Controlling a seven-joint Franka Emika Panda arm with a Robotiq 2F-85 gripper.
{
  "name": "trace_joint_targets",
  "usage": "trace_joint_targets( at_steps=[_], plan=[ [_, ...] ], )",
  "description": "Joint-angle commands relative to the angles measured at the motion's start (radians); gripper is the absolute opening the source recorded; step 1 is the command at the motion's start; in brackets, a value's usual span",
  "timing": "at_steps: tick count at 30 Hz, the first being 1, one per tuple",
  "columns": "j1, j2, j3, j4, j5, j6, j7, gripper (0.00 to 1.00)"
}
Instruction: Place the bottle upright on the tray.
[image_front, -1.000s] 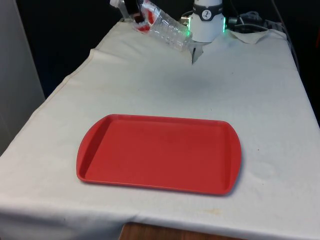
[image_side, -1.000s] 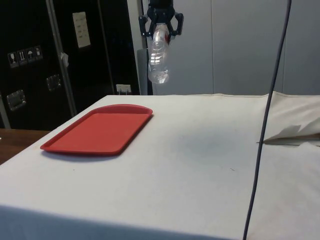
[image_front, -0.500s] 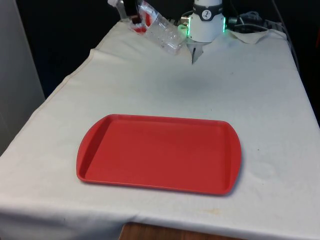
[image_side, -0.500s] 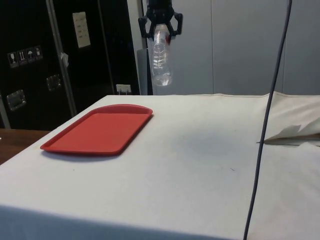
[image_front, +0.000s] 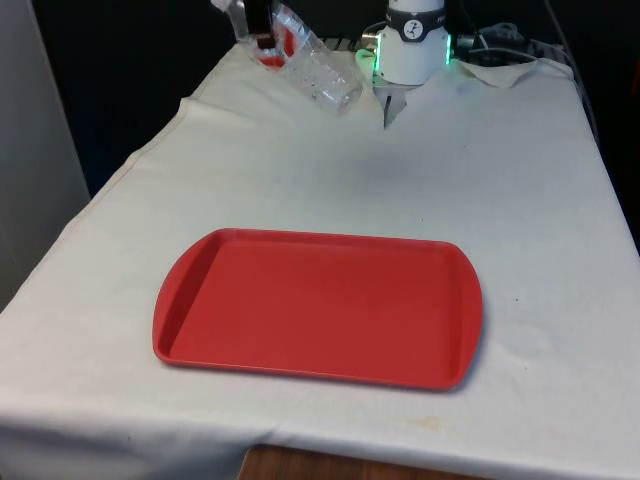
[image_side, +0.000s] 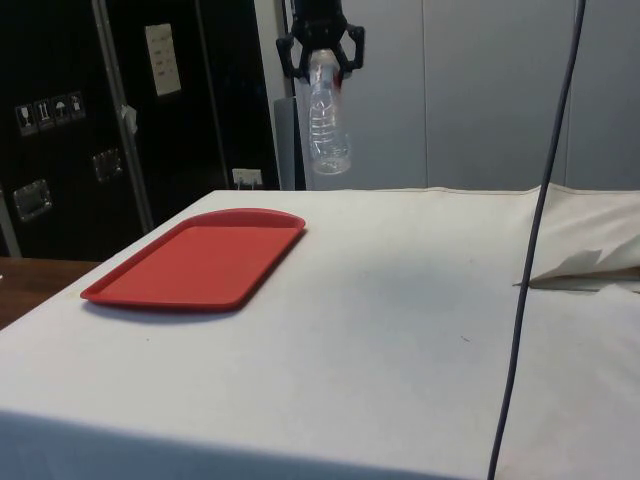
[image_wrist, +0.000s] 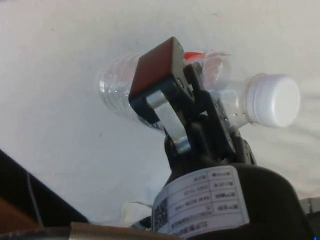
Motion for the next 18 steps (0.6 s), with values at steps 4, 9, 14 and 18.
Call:
trace_joint_targets(
  at_steps=[4,9,14,18],
  plan=[
    [0.006,-0.008,0.002,-0.009,-0.035,0.023,0.027,0.33],
    [0.006,-0.008,0.011,-0.009,-0.082,0.026,0.055,0.33],
    [0.007,-0.007,0.018,-0.009,-0.12,0.027,0.078,0.33],
    [0.007,-0.007,0.025,-0.009,-0.15,0.027,0.097,0.33]
  ],
)
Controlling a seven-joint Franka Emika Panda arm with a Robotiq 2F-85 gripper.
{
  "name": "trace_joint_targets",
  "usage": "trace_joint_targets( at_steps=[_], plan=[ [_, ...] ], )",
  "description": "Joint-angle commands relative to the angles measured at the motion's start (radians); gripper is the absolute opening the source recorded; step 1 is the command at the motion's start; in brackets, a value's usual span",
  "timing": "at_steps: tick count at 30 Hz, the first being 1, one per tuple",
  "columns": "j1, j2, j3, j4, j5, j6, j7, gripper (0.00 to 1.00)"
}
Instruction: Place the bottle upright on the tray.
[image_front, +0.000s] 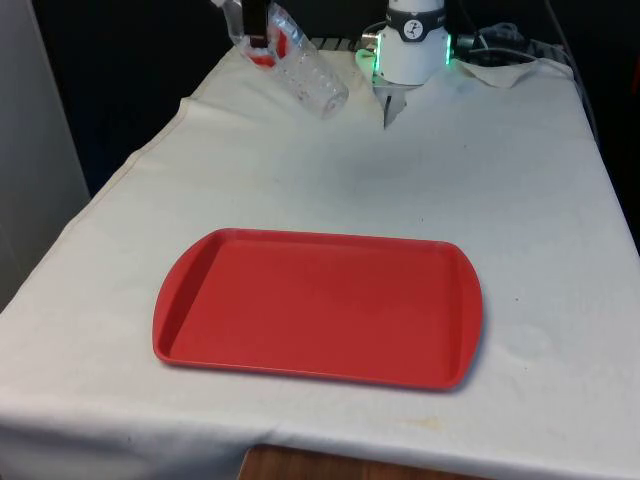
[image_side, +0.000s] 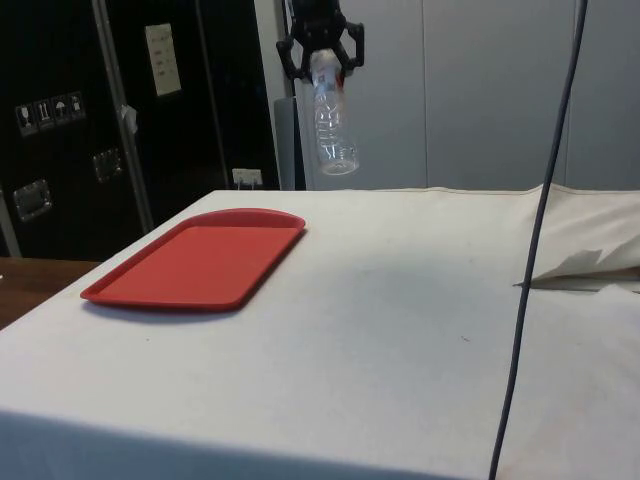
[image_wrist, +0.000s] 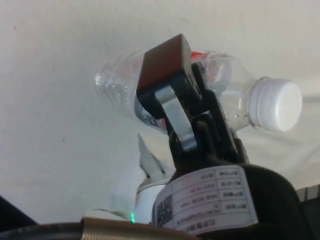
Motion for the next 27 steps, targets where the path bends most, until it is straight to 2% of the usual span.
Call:
trace_joint_targets(
  at_steps=[1,2,3,5,18,27],
  plan=[
    [0.005,-0.007,0.001,-0.009,-0.024,0.019,0.023,0.33],
    [0.0,0.0,0.002,0.0,-0.007,0.0,0.005,0.33],
    [0.005,-0.007,0.002,-0.008,-0.029,0.018,0.026,0.33],
    [0.004,-0.006,0.007,-0.007,-0.037,0.016,0.034,0.33],
    [-0.001,0.001,0.01,0.0,-0.028,-0.002,0.021,0.33],
    [-0.002,0.016,0.014,0.015,-0.02,0.014,0.004,0.33]
  ],
)
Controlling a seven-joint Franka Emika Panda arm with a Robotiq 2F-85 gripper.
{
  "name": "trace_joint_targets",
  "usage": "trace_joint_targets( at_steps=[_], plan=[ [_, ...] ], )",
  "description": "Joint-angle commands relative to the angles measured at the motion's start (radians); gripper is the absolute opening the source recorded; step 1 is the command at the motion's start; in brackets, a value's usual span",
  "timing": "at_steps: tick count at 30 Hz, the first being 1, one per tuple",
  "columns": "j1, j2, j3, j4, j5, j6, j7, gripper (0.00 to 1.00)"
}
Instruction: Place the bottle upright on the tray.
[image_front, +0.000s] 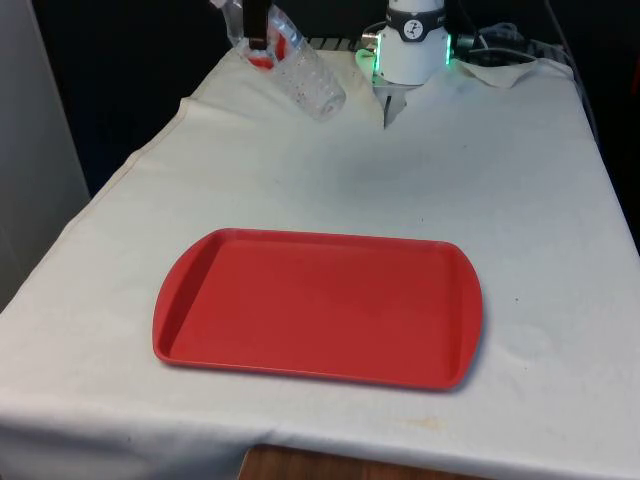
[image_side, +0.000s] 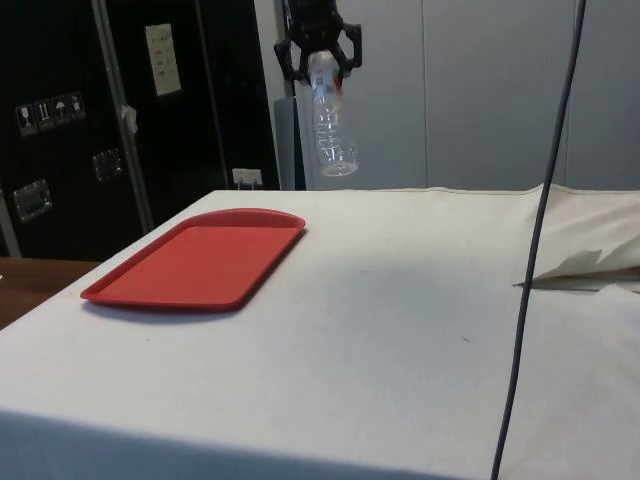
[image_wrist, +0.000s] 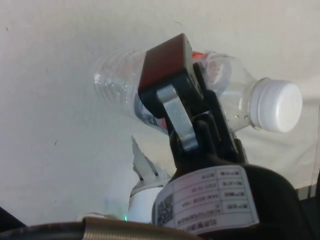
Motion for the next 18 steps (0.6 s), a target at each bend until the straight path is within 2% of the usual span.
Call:
trace_joint_targets(
  at_steps=[1,9,10,11,15,17,18],
  plan=[
    [0.0,0.003,0.0,0.003,0.0,0.003,-0.002,0.33],
    [-0.005,0.006,0.001,0.005,0.015,0.057,-0.057,0.33],
    [-0.003,0.011,0.0,0.01,0.003,0.041,-0.044,0.33],
    [-0.005,0.006,0.001,0.003,0.015,0.063,-0.062,0.33],
    [-0.006,0.005,0.001,-0.001,0.013,0.084,-0.087,0.33],
    [-0.006,0.005,0.001,-0.002,0.013,0.092,-0.098,0.33],
    [-0.004,0.011,0.0,0.006,0.003,0.075,-0.088,0.33]
  ],
)
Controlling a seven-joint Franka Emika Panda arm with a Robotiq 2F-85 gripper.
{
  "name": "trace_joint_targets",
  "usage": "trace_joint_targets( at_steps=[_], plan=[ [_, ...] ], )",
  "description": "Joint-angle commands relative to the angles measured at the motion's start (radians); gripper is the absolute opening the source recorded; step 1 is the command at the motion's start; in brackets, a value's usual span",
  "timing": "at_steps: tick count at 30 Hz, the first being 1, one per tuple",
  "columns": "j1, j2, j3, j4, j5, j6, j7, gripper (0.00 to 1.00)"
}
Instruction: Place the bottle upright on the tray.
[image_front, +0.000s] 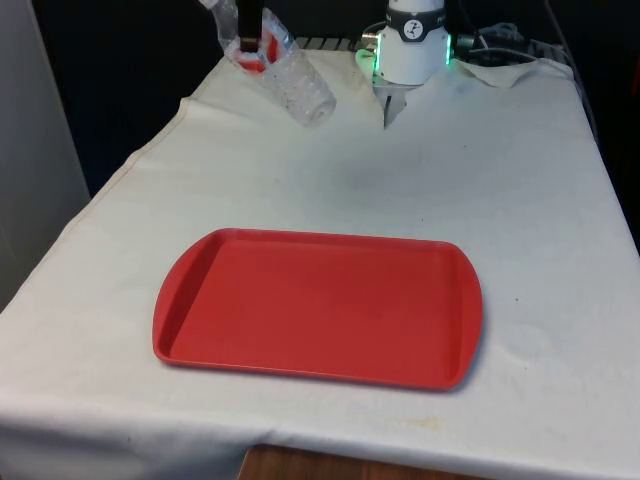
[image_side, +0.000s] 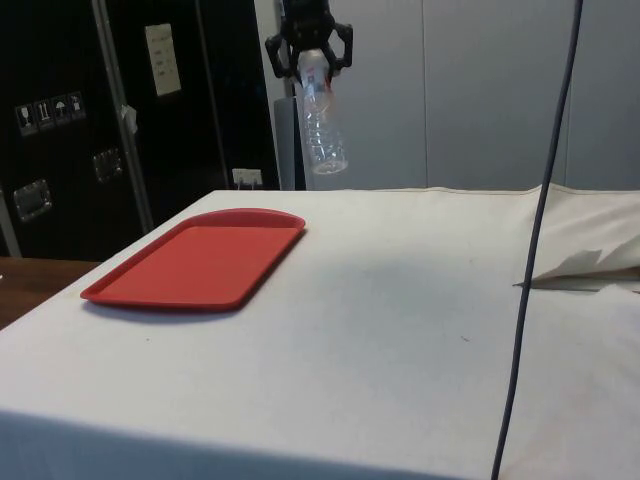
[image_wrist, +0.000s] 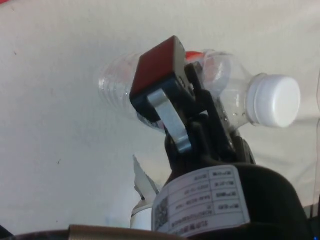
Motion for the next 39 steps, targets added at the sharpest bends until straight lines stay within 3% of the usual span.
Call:
trace_joint_targets(
  at_steps=[1,9,10,16,17,34,35,39],
  plan=[
    [-0.002,-0.006,0.001,-0.008,0.009,0.02,-0.015,0.33],
    [-0.001,-0.006,0.002,-0.014,0.008,0.061,-0.064,0.33],
    [0.0,0.0,0.0,-0.007,0.0,0.043,-0.051,0.33],
    [-0.001,-0.005,0.002,-0.018,0.009,0.093,-0.1,0.33],
    [0.0,0.0,0.0,-0.011,0.0,0.075,-0.089,0.33],
    [-0.001,-0.005,0.002,-0.031,0.011,0.181,-0.193,0.33],
    [0.0,0.0,0.0,-0.024,0.0,0.165,-0.183,0.33],
    [-0.001,-0.005,0.003,-0.037,0.012,0.21,-0.218,0.33]
  ],
)
